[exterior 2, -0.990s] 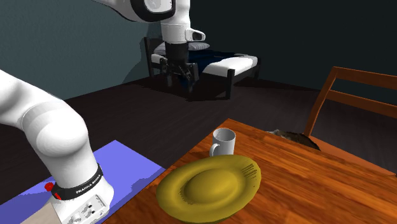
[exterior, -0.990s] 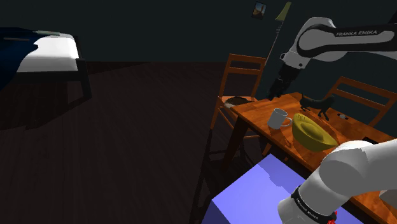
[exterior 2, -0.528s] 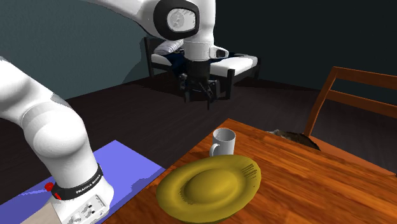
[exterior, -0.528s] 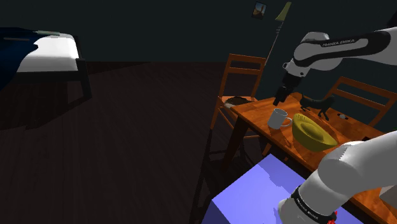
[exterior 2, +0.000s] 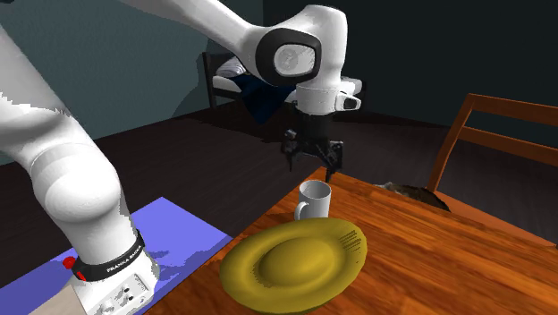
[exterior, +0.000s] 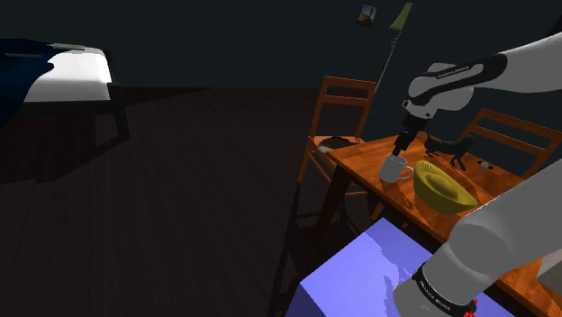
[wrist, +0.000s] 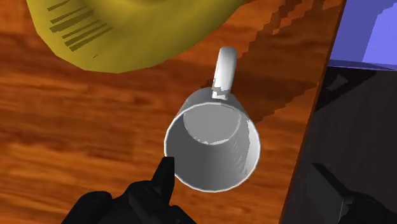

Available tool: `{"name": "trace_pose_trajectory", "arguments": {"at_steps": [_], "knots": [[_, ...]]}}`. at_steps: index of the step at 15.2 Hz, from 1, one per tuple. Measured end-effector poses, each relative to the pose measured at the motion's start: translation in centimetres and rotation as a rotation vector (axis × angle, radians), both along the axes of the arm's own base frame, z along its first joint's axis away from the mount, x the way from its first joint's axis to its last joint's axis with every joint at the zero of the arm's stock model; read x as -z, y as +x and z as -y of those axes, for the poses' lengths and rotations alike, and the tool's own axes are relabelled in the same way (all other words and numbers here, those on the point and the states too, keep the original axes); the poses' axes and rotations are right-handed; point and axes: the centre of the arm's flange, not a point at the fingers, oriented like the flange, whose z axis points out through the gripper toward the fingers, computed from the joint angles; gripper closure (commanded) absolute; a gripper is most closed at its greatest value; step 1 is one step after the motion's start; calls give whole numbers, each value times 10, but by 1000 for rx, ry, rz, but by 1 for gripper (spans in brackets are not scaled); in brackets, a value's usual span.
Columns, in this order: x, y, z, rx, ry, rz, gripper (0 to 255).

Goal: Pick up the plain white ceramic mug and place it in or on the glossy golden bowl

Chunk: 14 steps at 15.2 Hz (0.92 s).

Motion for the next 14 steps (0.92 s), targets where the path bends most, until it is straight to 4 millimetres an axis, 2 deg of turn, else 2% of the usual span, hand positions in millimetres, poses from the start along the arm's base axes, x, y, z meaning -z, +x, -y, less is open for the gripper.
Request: {"name": "trace_pose_trajectory", "arguments": {"at_steps": [3,5,11,14], "knots": [[14,0,36,-5,-8,-14,0],[23,4,48,-8,-12,-20,0],[56,4,53,-10,-14,-22,0],[63,4,53,-10,-14,-22,0]]}}
